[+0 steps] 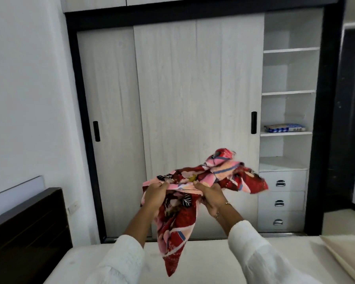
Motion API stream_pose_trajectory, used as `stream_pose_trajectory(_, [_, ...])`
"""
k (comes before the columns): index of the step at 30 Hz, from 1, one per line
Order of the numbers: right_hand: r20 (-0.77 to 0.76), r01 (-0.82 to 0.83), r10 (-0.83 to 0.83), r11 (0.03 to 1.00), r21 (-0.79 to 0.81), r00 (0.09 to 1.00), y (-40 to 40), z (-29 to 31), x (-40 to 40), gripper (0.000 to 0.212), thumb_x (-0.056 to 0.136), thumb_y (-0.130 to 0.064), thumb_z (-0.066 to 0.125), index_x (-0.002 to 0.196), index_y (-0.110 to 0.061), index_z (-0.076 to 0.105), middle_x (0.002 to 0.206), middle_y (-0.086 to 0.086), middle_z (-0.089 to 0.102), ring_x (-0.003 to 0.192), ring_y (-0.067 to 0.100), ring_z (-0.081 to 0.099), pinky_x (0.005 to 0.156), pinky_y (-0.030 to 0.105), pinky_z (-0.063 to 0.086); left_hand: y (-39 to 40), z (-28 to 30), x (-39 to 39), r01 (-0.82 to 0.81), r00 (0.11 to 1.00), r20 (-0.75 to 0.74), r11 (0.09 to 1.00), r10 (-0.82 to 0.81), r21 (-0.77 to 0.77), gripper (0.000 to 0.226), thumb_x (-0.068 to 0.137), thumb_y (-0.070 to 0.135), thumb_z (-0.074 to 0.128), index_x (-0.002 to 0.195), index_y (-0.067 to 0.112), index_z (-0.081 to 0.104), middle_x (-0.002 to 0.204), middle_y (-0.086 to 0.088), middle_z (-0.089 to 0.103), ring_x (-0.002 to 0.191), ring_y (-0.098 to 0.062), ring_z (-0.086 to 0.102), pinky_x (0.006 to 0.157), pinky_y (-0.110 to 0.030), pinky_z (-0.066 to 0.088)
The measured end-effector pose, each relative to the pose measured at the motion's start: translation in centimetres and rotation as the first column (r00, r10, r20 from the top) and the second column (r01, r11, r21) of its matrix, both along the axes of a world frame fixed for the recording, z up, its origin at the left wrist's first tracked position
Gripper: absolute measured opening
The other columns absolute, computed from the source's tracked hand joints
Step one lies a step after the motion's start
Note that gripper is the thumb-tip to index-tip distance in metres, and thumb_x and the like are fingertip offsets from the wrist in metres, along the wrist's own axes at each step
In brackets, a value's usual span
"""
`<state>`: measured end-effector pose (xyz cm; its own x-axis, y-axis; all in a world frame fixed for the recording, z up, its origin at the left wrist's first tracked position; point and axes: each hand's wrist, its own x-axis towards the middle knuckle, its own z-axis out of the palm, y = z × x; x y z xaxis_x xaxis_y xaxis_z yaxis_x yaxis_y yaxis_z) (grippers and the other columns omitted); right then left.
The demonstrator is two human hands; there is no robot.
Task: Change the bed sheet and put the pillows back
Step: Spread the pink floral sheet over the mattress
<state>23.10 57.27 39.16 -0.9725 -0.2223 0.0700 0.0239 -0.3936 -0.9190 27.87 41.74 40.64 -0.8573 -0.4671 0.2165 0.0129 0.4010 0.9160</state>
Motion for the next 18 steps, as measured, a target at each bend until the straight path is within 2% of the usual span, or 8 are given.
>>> stream_pose_trajectory(6, [-0.156, 0.012, 0.012, 0.988, 0.152, 0.988, 0.8, 1.7, -0.5, 0.021, 0.085, -0.016, 0.067, 0.104, -0.008, 0.063, 0.104, 0.014, 0.068, 0.089, 0.026, 0.065, 0.072, 0.035, 0.055, 0.2, 1.7, -1.1, -0.023, 1.0, -0.001, 0.835, 0.027, -0.55, 0.043, 0.096, 0.026, 0.046, 0.056, 0.01, 0.045, 0.06, -0.003, 0.048, 0.072, -0.025, 0.051, 0.057, -0.031, 0.025])
stream_pose_trajectory(9, [-0.211, 0.086, -0.05, 0.983, 0.163, 0.976, 1.0, 2.8, -0.7, 0.028, 0.078, -0.036, 0.072, 0.095, -0.015, 0.065, 0.103, 0.012, 0.069, 0.096, 0.028, 0.065, 0.083, 0.041, 0.054, 0.9, 3.5, -0.7, -0.147, 0.983, -0.039, 0.647, 0.178, -0.748, 0.038, 0.09, 0.044, 0.052, 0.072, 0.011, 0.059, 0.075, -0.004, 0.061, 0.077, -0.025, 0.06, 0.062, -0.027, 0.038])
stream_pose_trajectory(10, [-0.245, 0.124, -0.078, 0.976, 0.177, 0.966, 1.0, 3.1, -0.8, 0.038, 0.075, -0.045, 0.071, 0.098, -0.016, 0.065, 0.102, 0.009, 0.07, 0.097, 0.027, 0.065, 0.087, 0.042, 0.053, 1.2, 4.1, -0.5, -0.17, 0.982, -0.079, 0.626, 0.17, -0.761, 0.038, 0.088, 0.047, 0.054, 0.076, 0.011, 0.061, 0.078, -0.005, 0.063, 0.078, -0.024, 0.061, 0.063, -0.027, 0.039])
stream_pose_trajectory(11, [-0.283, 0.162, -0.102, 0.967, 0.197, 0.954, 1.0, 3.4, -0.9, 0.045, 0.075, -0.051, 0.067, 0.102, -0.015, 0.066, 0.103, 0.007, 0.07, 0.098, 0.026, 0.064, 0.089, 0.043, 0.052, 1.5, 4.4, -0.5, -0.115, 0.993, -0.094, 0.706, 0.069, -0.699, 0.038, 0.088, 0.047, 0.056, 0.076, 0.012, 0.061, 0.077, -0.005, 0.063, 0.075, -0.021, 0.06, 0.063, -0.027, 0.039])
stream_pose_trajectory(13, [-0.361, 0.231, -0.133, 0.942, 0.244, 0.923, 1.1, 4.2, -0.9, 0.043, 0.085, -0.051, 0.057, 0.106, -0.015, 0.065, 0.1, 0.004, 0.068, 0.094, 0.021, 0.063, 0.089, 0.038, 0.05, 2.4, 4.6, -0.2, 0.195, 0.959, -0.105, 0.884, -0.262, -0.425, 0.03, 0.09, 0.041, 0.056, 0.087, 0.012, 0.064, 0.082, 0.0, 0.062, 0.075, -0.012, 0.056, 0.069, -0.024, 0.041])
stream_pose_trajectory(14, [-0.388, 0.261, -0.143, 0.927, 0.271, 0.91, 1.2, 4.7, -0.7, 0.039, 0.091, -0.047, 0.05, 0.105, -0.013, 0.064, 0.095, 0.003, 0.066, 0.088, 0.018, 0.06, 0.083, 0.033, 0.048, 2.9, 4.6, 0.0, 0.333, 0.92, -0.081, 0.872, -0.384, -0.358, 0.027, 0.09, 0.036, 0.057, 0.099, 0.012, 0.064, 0.09, 0.003, 0.062, 0.082, -0.009, 0.056, 0.072, -0.019, 0.043])
stream_pose_trajectory(16, [-0.427, 0.301, -0.157, 0.907, 0.296, 0.89, 1.2, 5.4, -0.5, 0.038, 0.098, -0.04, 0.039, 0.095, -0.011, 0.063, 0.077, 0.004, 0.056, 0.072, 0.016, 0.049, 0.066, 0.026, 0.04, 3.5, 3.7, -0.1, 0.397, 0.886, -0.064, 0.822, -0.46, -0.409, 0.027, 0.089, 0.035, 0.059, 0.103, 0.012, 0.063, 0.097, 0.005, 0.062, 0.088, -0.01, 0.057, 0.077, -0.016, 0.044])
stream_pose_trajectory(18, [-0.532, 0.377, -0.139, 0.849, 0.37, 0.835, 1.4, 6.2, -0.4, 0.044, 0.1, -0.032, 0.036, 0.073, -0.005, 0.057, 0.065, 0.007, 0.047, 0.064, 0.016, 0.042, 0.057, 0.026, 0.031, 3.4, 2.9, -0.5, 0.327, 0.905, -0.163, 0.888, -0.393, -0.324, 0.014, 0.089, 0.029, 0.056, 0.085, 0.016, 0.059, 0.084, 0.0, 0.063, 0.076, -0.015, 0.058, 0.071, -0.026, 0.045])
